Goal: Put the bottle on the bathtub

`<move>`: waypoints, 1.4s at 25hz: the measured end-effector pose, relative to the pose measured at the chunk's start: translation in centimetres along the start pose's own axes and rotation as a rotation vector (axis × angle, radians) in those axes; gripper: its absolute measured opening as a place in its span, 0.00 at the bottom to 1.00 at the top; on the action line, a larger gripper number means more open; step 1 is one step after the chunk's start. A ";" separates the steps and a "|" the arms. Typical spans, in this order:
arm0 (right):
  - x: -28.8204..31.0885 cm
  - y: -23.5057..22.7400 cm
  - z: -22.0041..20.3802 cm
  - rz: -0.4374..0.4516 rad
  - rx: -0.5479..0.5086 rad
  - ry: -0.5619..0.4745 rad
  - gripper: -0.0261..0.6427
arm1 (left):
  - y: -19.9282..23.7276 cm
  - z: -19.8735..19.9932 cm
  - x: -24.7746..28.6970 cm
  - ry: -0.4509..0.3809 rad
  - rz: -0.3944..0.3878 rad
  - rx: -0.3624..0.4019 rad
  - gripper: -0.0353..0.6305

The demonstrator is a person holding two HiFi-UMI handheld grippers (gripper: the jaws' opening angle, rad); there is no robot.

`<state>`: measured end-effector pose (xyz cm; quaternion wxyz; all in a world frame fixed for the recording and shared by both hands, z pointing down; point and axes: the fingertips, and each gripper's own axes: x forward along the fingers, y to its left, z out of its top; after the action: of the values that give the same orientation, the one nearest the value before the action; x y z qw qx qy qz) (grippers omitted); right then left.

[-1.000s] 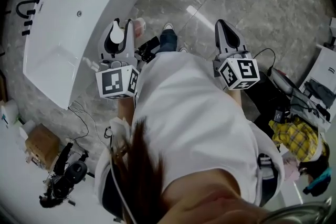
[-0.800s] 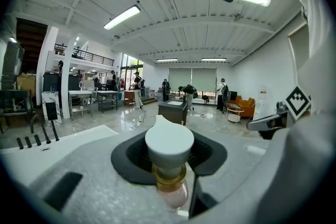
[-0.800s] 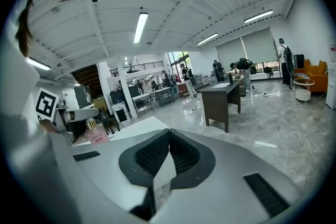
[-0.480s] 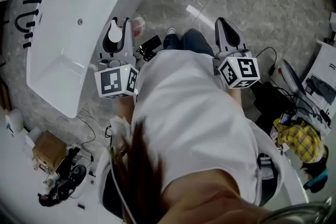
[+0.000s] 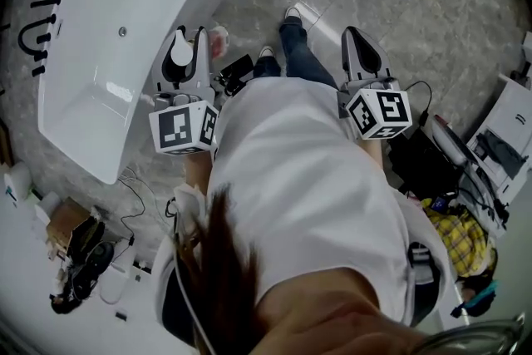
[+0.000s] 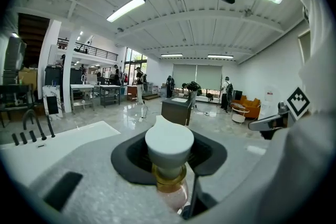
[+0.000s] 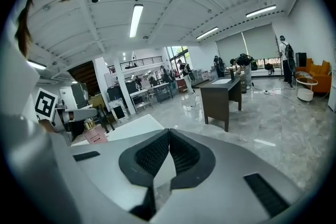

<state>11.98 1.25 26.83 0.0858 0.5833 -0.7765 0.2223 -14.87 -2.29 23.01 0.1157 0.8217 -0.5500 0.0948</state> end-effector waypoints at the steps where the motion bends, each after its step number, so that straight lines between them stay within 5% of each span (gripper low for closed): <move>1: 0.8 -0.6 0.6 0.008 -0.003 0.002 0.06 | 0.0 0.3 0.9 0.001 0.009 -0.002 0.27; 20: 13.4 -11.9 10.1 0.146 -0.067 0.037 0.06 | 0.1 5.9 14.8 -0.046 0.208 -0.030 0.27; 35: 14.4 -11.9 10.4 0.155 -0.039 0.027 0.06 | 0.2 7.1 15.9 -0.057 0.197 -0.016 0.27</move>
<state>20.15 -18.49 26.18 0.0903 0.5165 -0.8224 0.2208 -8.90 -18.46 20.78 0.0966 0.7650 -0.6320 0.0778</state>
